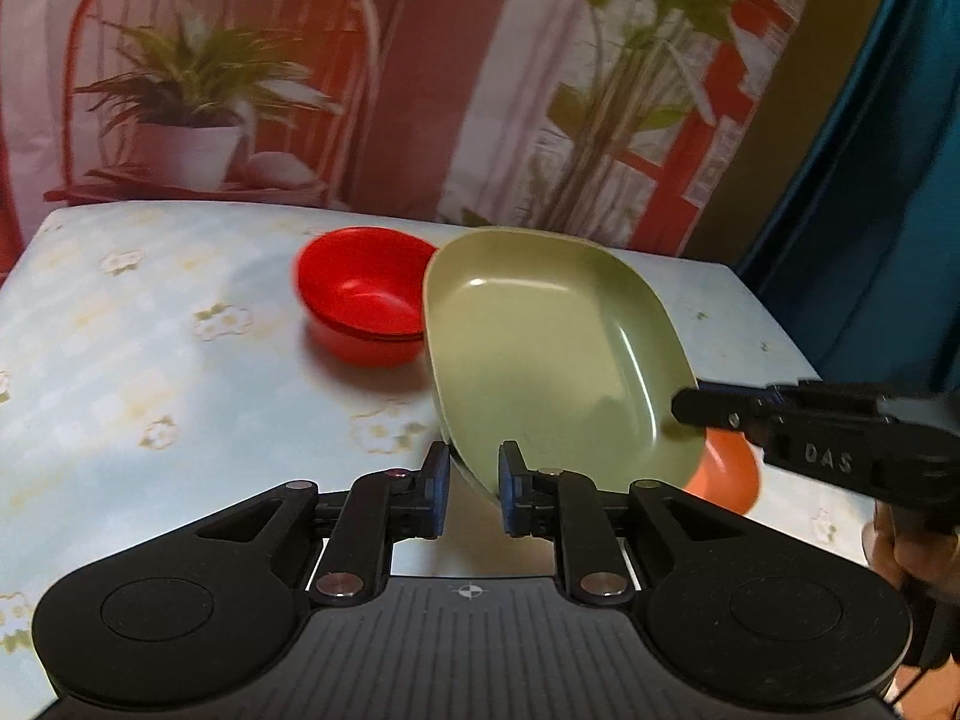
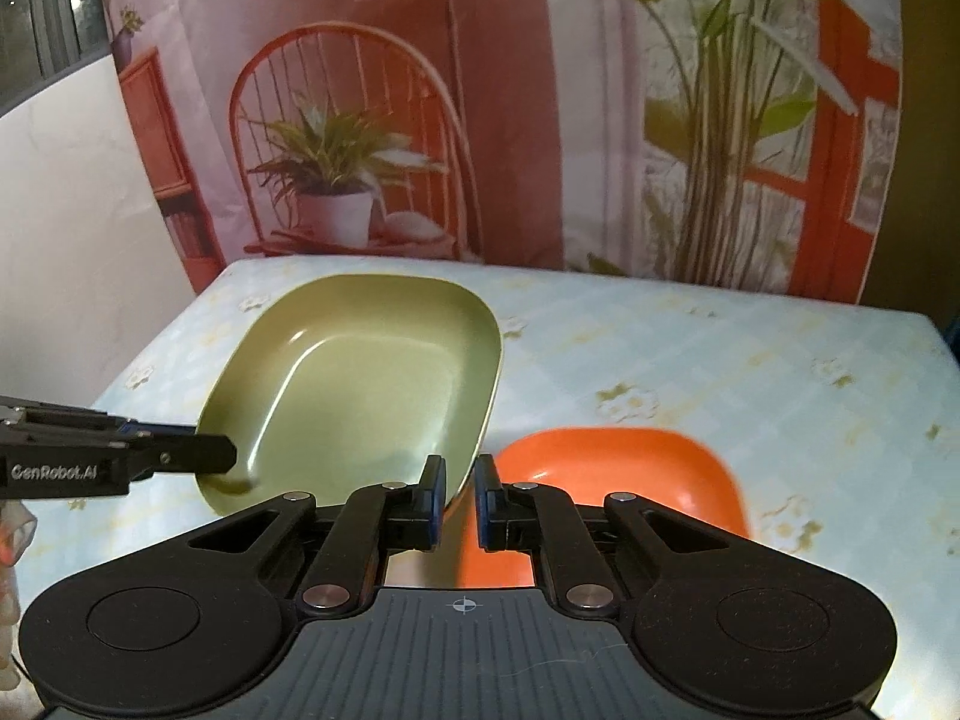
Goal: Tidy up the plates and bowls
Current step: 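Lift the green plate with the left gripper over the orange plate, then lower the green plate onto the orange plate and open the left gripper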
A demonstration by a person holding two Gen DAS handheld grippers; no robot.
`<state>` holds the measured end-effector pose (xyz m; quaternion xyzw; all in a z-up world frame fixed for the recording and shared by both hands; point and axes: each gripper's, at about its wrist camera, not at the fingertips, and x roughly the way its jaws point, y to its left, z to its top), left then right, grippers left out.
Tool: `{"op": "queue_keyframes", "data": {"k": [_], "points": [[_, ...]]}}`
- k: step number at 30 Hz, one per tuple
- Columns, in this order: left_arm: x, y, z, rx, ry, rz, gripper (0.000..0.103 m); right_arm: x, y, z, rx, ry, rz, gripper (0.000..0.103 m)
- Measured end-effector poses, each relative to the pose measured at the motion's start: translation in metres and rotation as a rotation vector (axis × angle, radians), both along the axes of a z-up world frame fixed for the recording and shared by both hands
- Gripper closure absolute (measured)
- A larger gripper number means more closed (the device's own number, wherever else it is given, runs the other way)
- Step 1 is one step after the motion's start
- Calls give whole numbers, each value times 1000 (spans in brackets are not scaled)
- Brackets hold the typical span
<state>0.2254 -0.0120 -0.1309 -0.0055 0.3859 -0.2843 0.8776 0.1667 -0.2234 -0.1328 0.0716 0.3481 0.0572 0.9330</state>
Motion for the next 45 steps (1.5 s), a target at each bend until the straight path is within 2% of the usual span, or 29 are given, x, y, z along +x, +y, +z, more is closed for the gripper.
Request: {"op": "queue_keyframes", "data": {"k": [7,20,34,43,45], "points": [[-9,-47,0,23,14,-48,83,-3,-44,3,-12,-6,-12,94],[-17,-112,-23,61,83,-82,83,-19,-116,-20,32,19,-72,93],[-15,-118,-39,87,171,-92,83,-27,-126,-41,60,72,-84,93],[-12,-116,-41,73,191,-82,83,-24,-122,-46,59,107,-93,93],[-13,-117,-41,78,184,-91,80,-23,-122,-47,54,110,-93,93]]}}
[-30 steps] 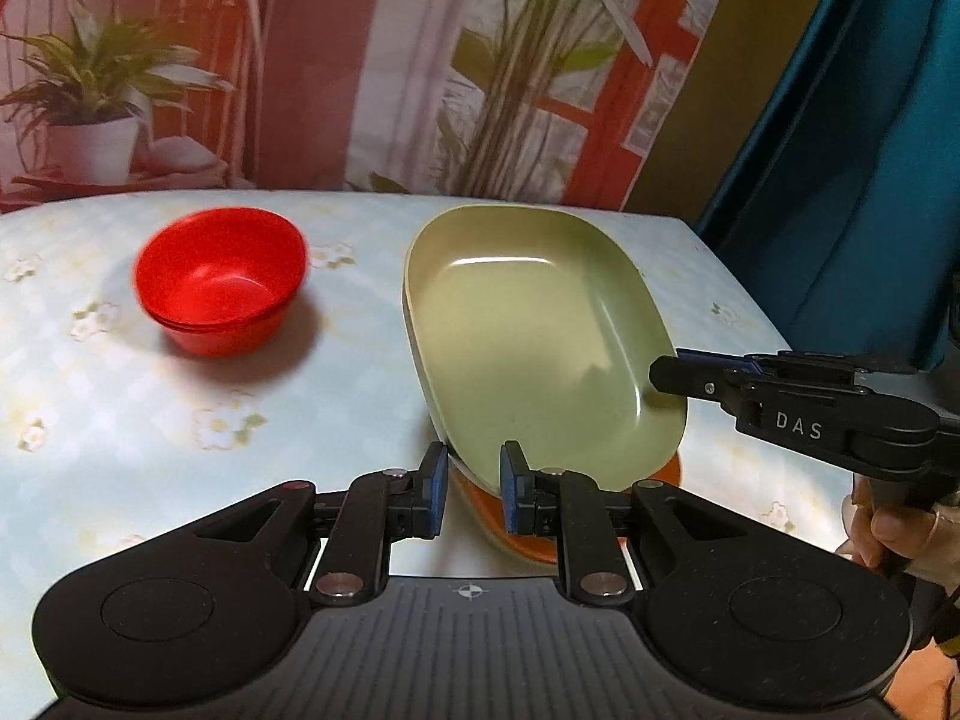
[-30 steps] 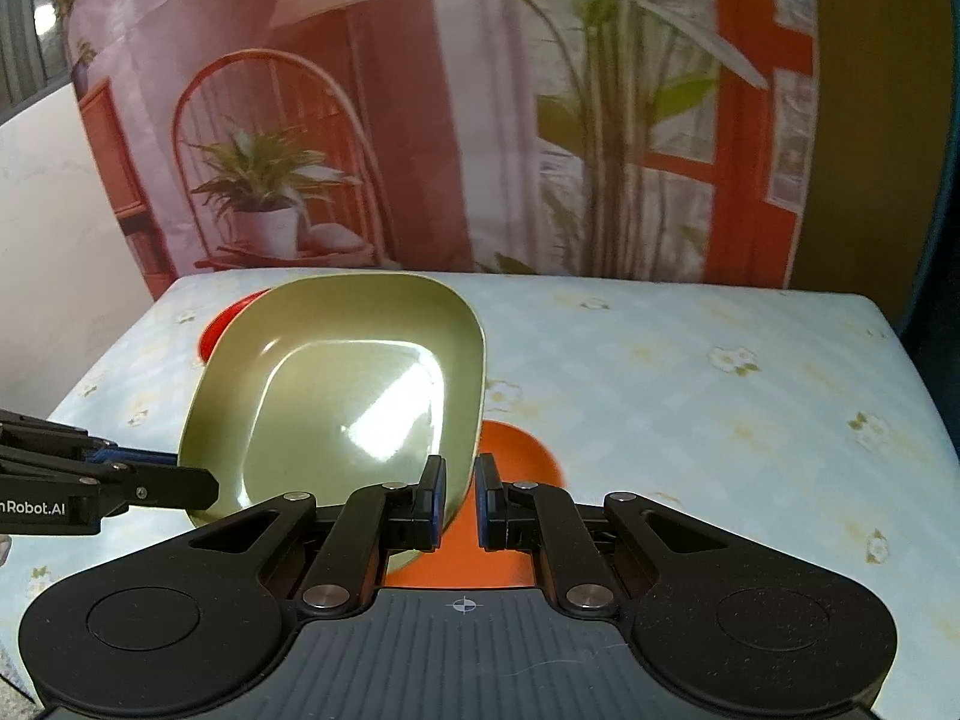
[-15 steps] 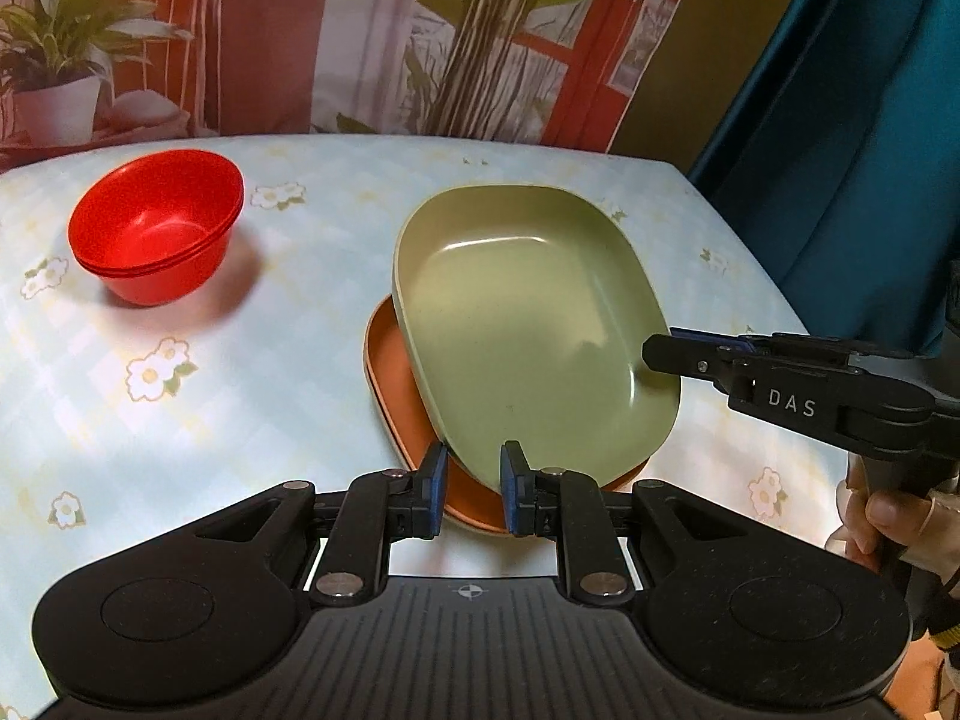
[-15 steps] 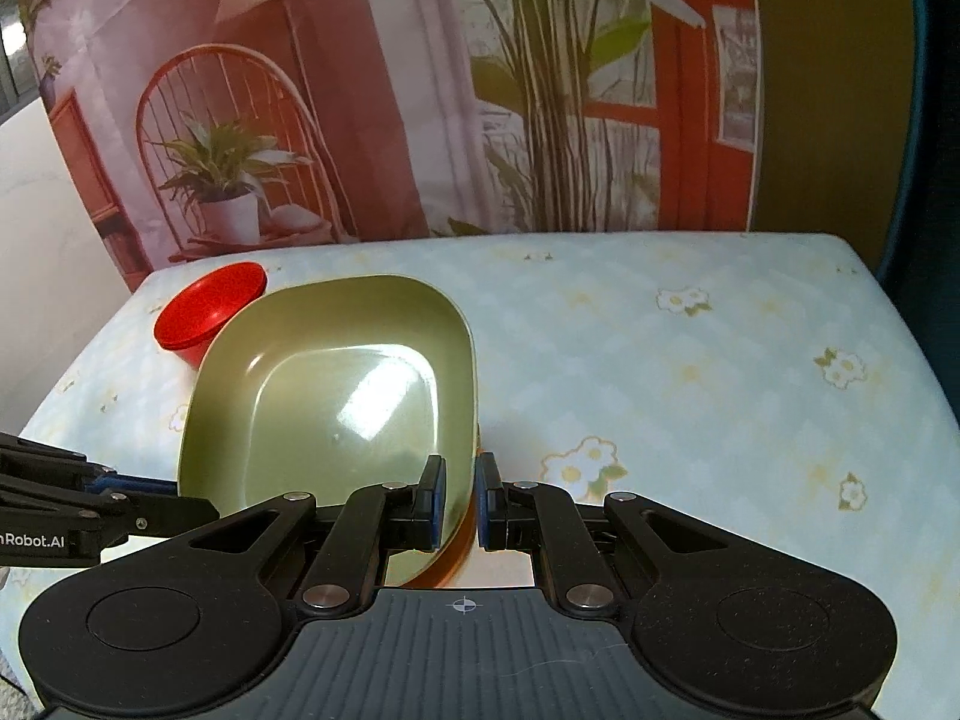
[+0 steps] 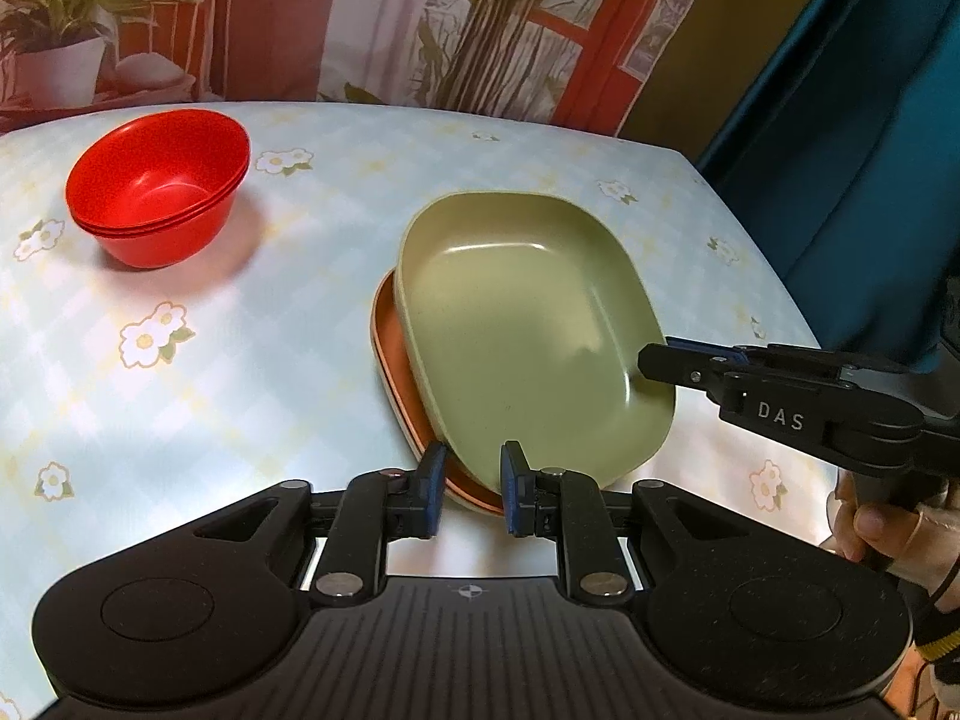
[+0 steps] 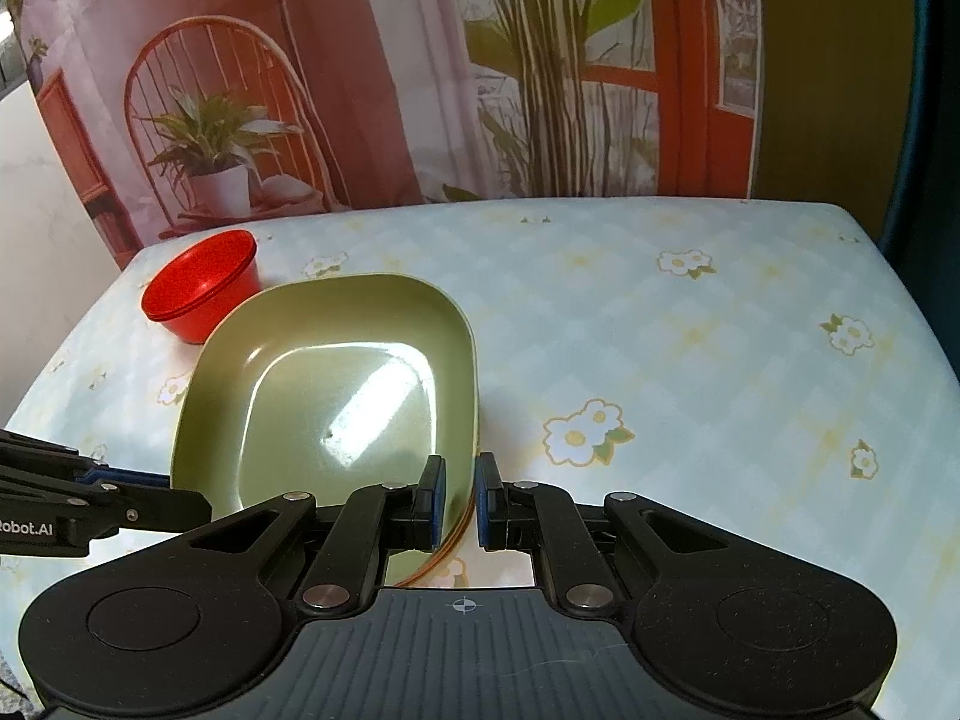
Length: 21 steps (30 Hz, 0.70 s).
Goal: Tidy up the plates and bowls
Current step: 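Lower the green plate onto the orange plate and open the left gripper, then move the left gripper over to the stacked red bowls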
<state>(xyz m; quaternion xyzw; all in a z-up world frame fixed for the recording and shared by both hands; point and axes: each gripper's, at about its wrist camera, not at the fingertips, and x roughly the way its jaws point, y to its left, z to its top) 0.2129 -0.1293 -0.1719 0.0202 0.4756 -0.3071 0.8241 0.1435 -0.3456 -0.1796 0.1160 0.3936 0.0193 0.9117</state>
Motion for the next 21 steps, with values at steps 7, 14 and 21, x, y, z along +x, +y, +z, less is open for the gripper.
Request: {"op": "queue_keyframes", "data": {"k": [7,14,21], "points": [[-1,-2,-1,12,-9,-7,72,1,1,-3,-7,16,4,94],[0,5,8,-28,-36,19,65,1,1,-2,-15,19,2,93],[11,17,11,-37,-72,125,65,0,5,3,-22,8,-2,89]]}}
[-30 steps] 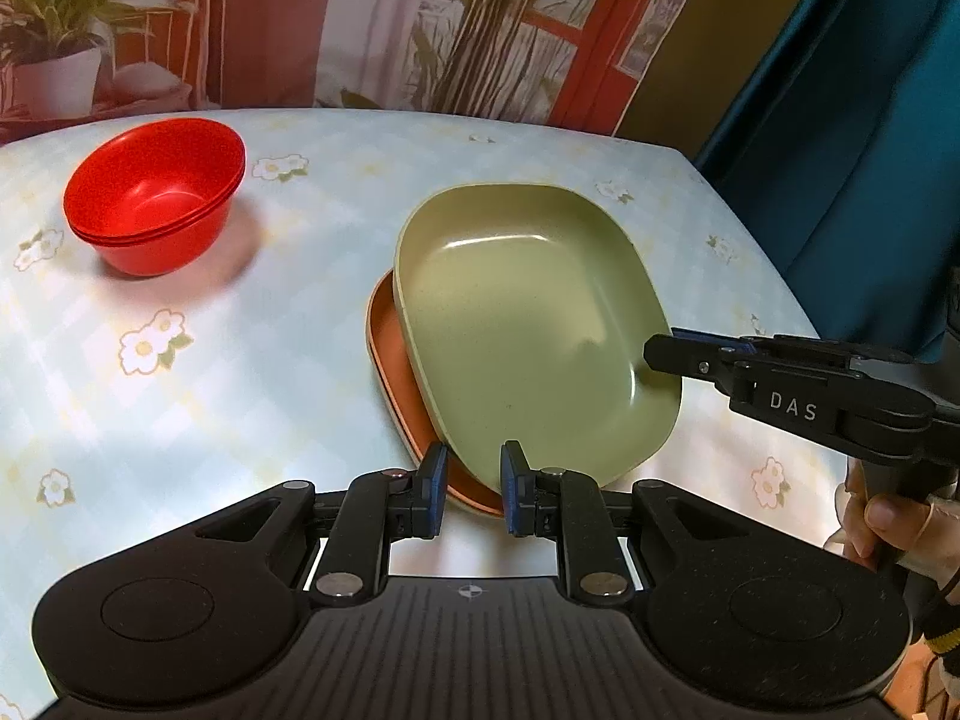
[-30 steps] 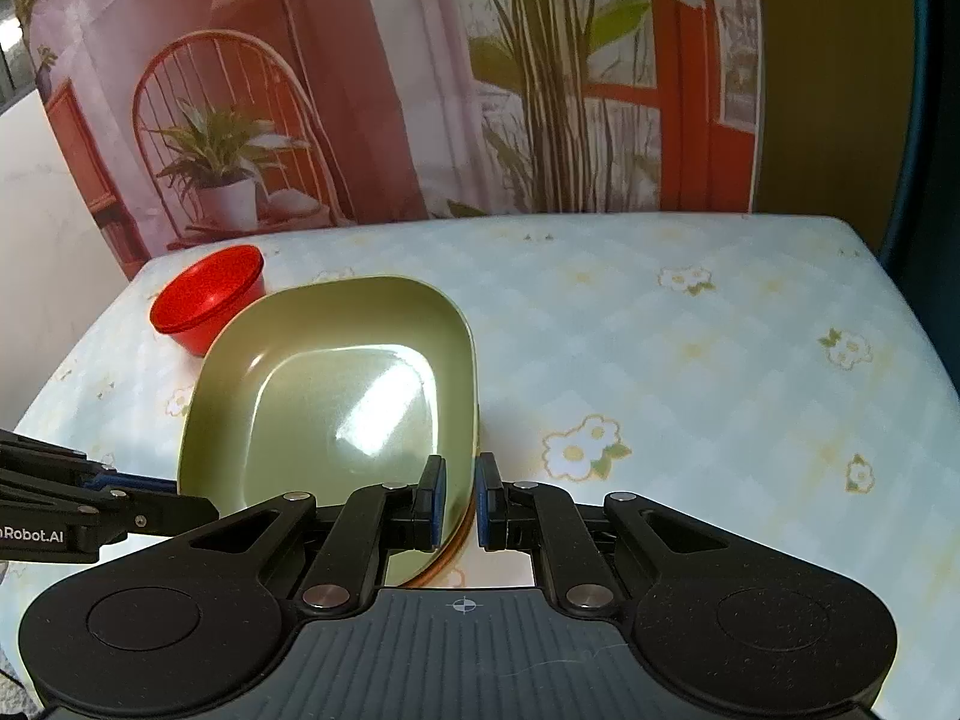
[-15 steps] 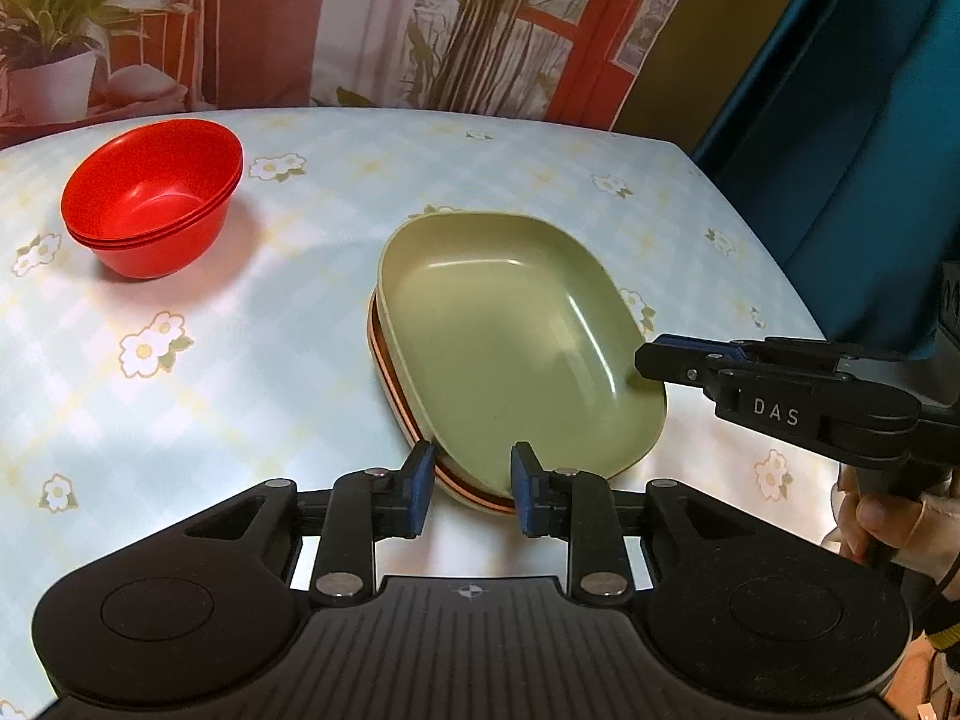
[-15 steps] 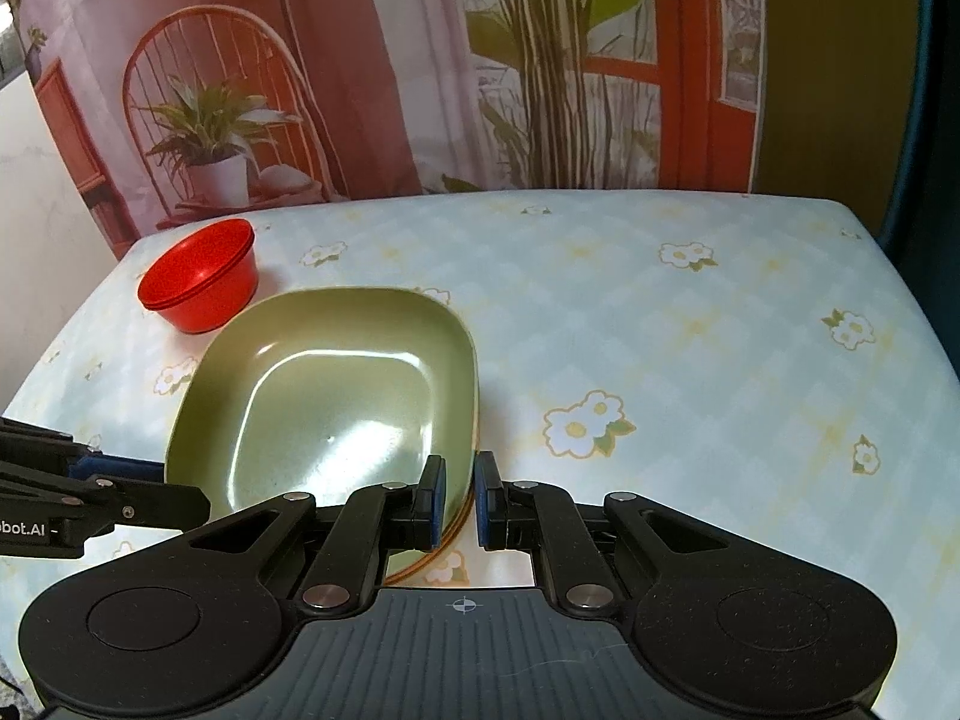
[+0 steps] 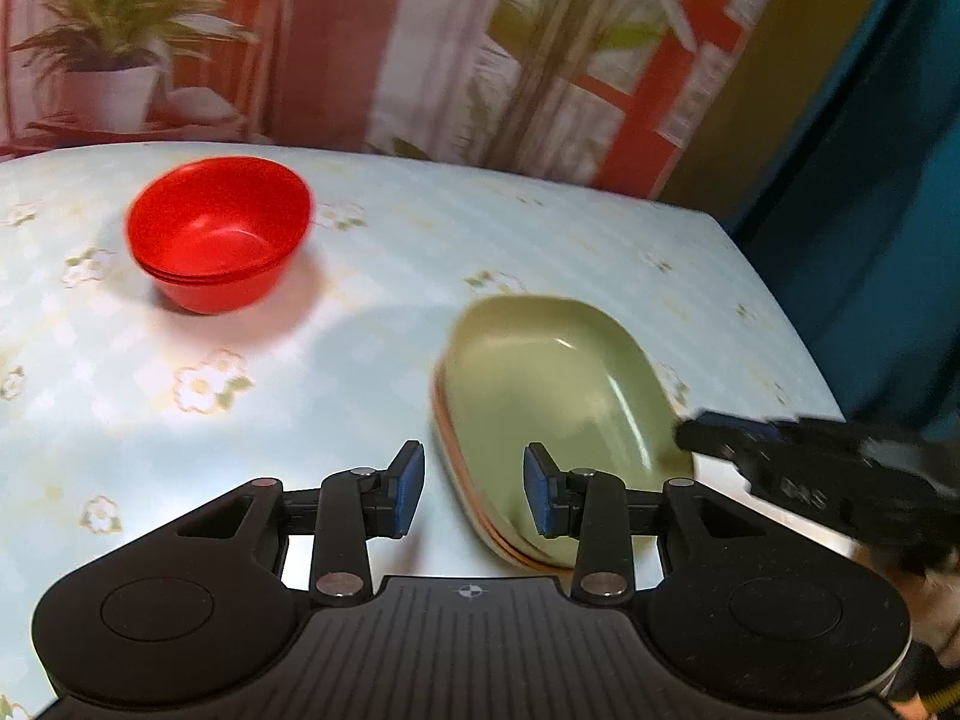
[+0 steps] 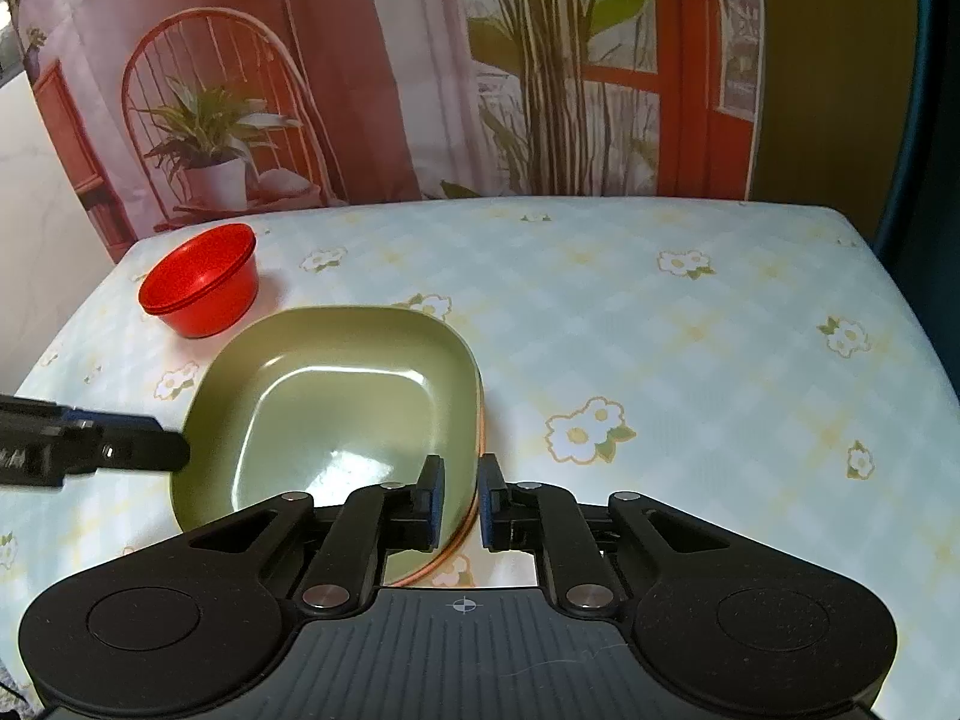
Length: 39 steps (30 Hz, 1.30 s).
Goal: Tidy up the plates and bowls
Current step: 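Move the left gripper over to the stacked red bowls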
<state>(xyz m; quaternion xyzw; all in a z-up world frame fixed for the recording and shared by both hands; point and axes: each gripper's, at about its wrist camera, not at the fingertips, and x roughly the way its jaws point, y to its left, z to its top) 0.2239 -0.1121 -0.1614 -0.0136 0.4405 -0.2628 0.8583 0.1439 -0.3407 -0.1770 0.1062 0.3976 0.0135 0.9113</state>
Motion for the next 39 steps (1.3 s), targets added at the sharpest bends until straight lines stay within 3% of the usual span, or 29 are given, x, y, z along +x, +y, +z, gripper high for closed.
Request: {"op": "queue_keyframes", "data": {"k": [4,15,26,31,36,39], "points": [[8,6,-4,-9,9,54,65,1,2,3,-3,-4,3,88],[12,7,-11,3,13,49,65,6,4,3,-24,7,2,85],[8,16,9,23,-91,11,55,11,12,16,-47,-21,1,83],[13,32,27,20,-148,21,45,18,17,27,-38,-48,-1,66],[23,51,42,27,-187,38,23,30,28,39,-50,-67,12,57],[28,62,50,37,-213,60,17,39,36,48,-54,-84,12,44]]}}
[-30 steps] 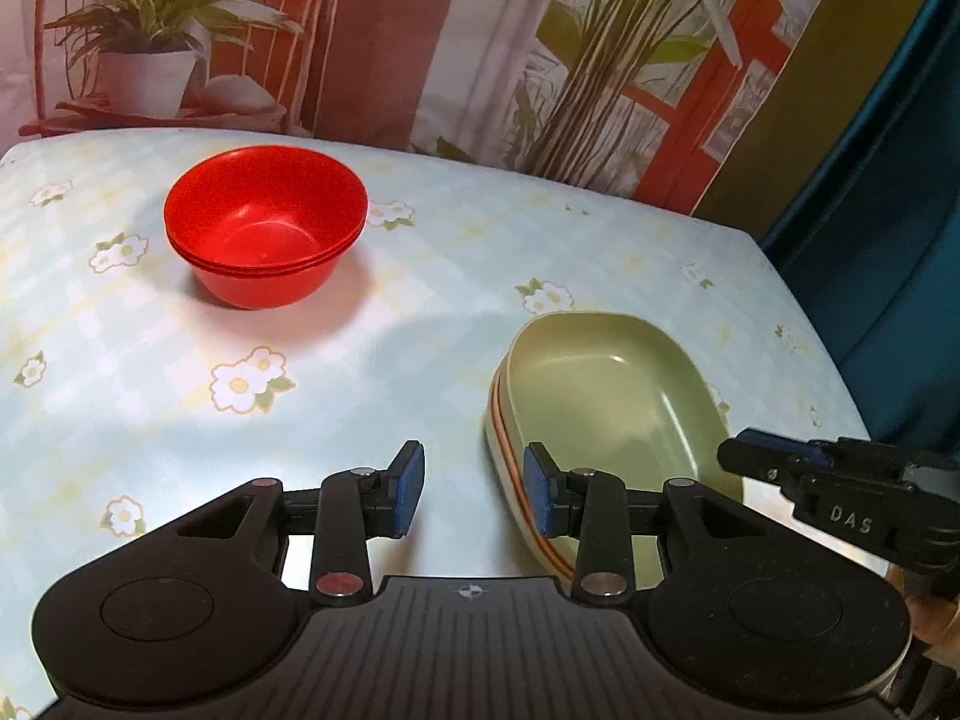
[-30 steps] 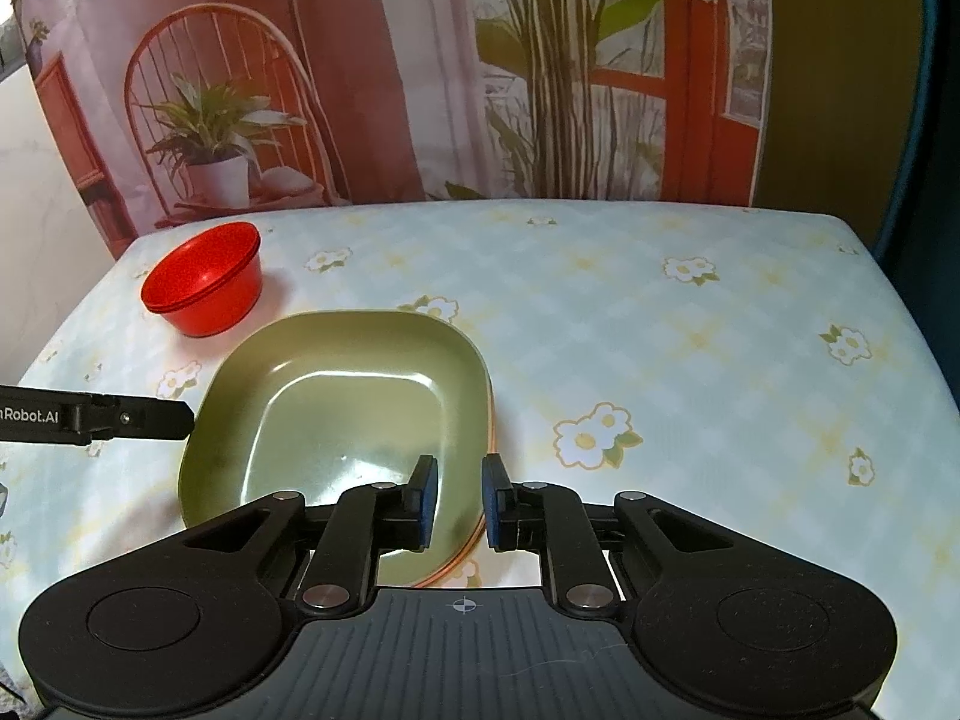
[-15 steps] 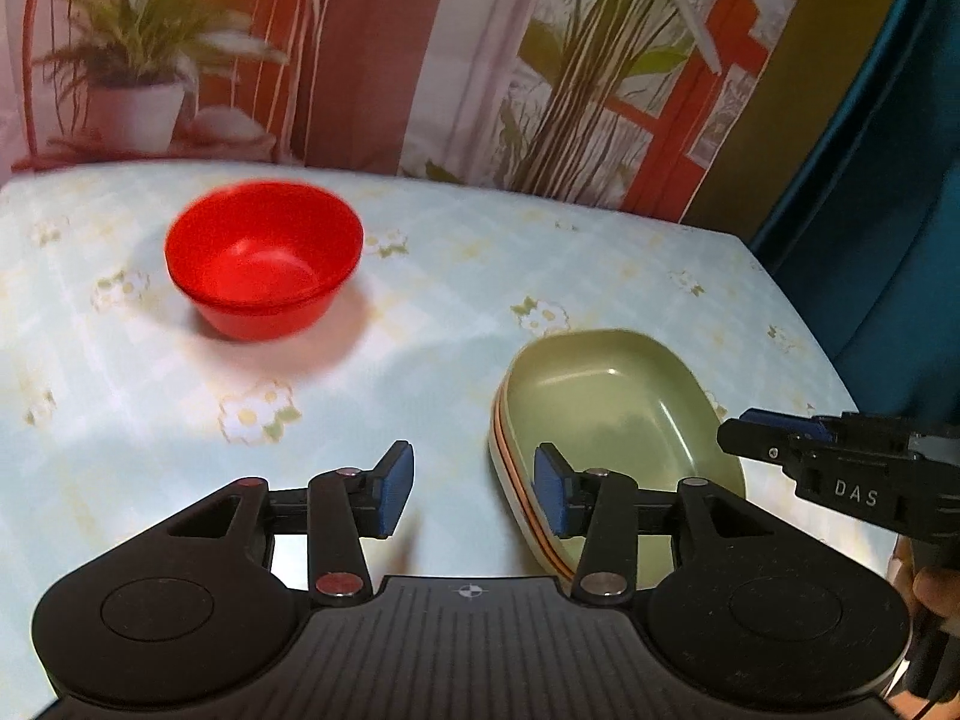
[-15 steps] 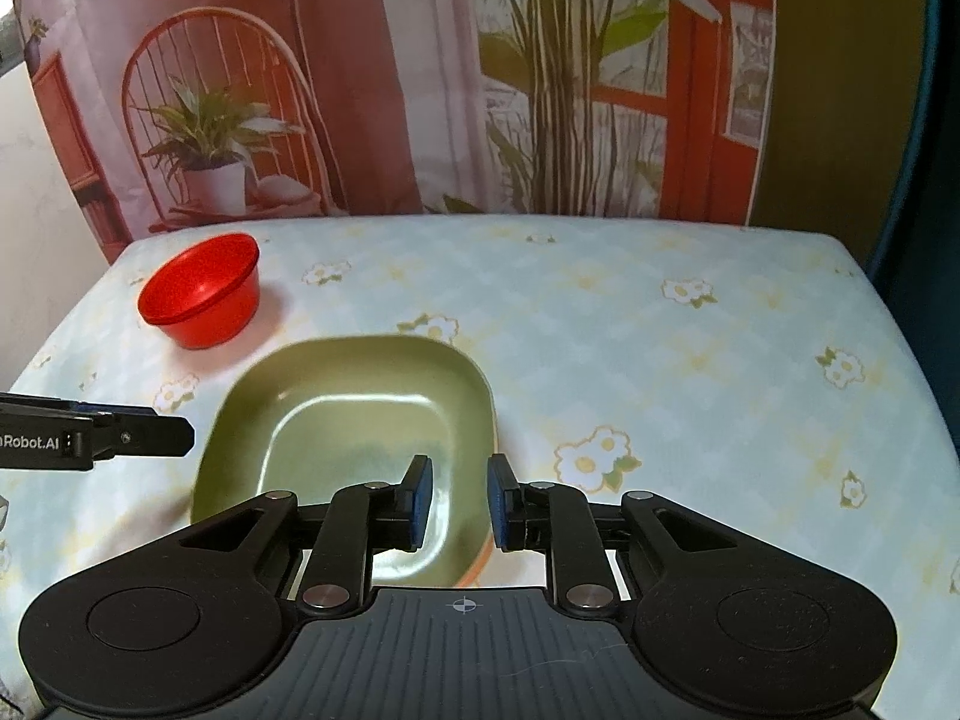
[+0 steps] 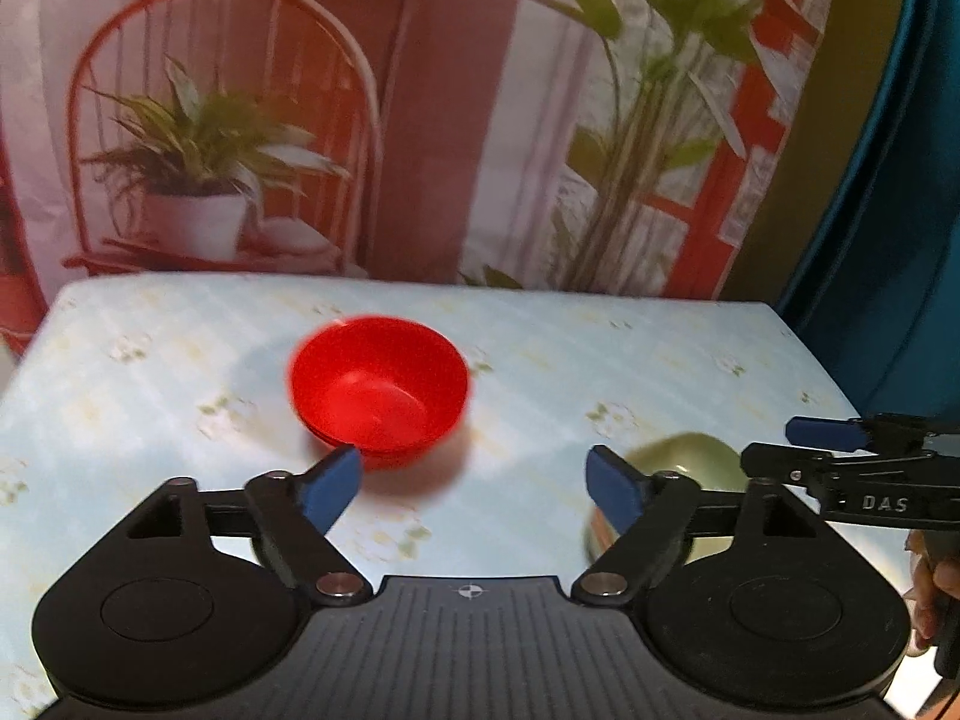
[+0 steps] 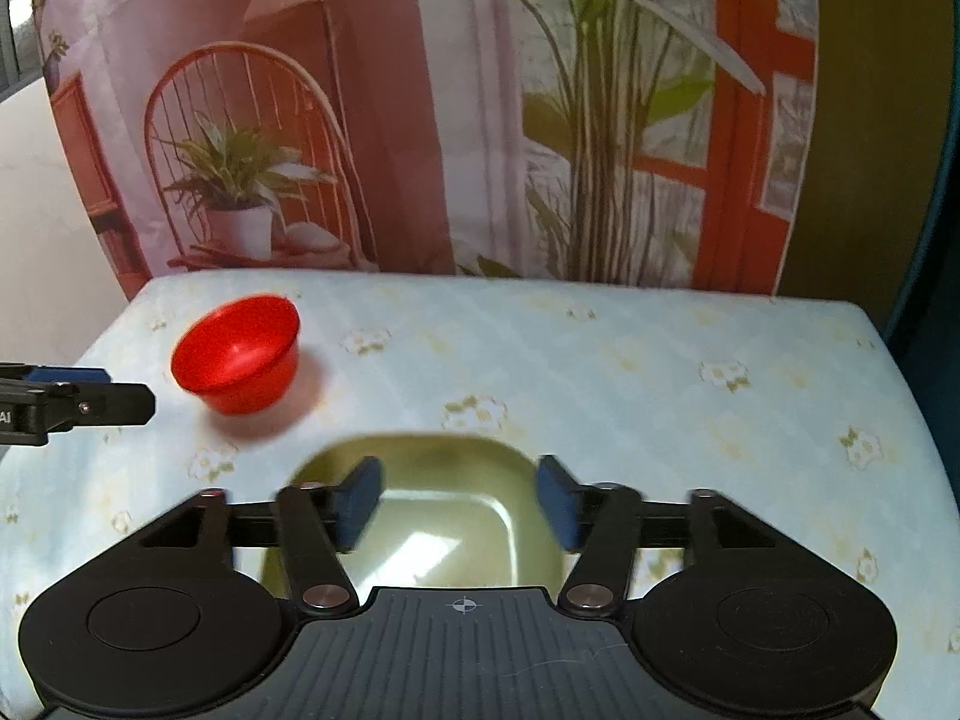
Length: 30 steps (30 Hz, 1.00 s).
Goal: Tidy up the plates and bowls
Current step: 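Move the left gripper over to the stacked red bowls, then close the left gripper on the rim of the red bowls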
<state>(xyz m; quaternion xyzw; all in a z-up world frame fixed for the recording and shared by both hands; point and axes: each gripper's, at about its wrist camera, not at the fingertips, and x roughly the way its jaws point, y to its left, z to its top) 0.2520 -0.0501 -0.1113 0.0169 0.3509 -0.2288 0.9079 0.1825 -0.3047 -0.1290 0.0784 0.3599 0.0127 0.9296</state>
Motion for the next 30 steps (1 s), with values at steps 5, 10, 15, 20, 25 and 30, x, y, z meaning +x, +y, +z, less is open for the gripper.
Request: {"op": "queue_keyframes", "data": {"k": [5,10,15,20,25,30], "points": [[11,23,11,-9,-27,38,17,18,16,13,-15,-26,20,44],[26,43,18,-18,-42,76,17,39,31,23,-17,-50,34,44],[42,61,18,-35,-29,119,17,64,48,27,-4,-64,49,43],[59,69,10,-67,6,148,17,91,67,23,28,-62,62,43],[75,64,-10,-82,50,152,19,119,89,12,56,-37,80,44],[90,60,-33,-116,99,167,24,141,108,-9,51,2,96,44]]}}
